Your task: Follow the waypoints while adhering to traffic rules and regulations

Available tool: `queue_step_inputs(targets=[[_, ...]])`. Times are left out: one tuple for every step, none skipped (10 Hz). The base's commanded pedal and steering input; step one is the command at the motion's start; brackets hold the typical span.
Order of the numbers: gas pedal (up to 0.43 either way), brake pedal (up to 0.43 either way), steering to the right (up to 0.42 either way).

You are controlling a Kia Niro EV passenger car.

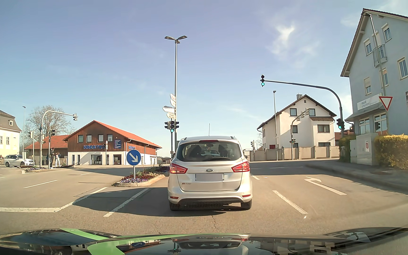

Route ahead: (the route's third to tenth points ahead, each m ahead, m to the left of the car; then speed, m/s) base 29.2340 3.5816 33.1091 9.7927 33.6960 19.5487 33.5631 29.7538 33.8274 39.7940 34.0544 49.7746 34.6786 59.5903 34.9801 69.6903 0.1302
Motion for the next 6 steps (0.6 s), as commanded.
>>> queue_step_inputs(targets=[[0.449,0.0,0.003],[0.449,0.0,0.002],[0.461,0.0,0.002],[0.531,0.0,0.003],[0.531,0.0,0.003],[0.531,0.0,0.003]])
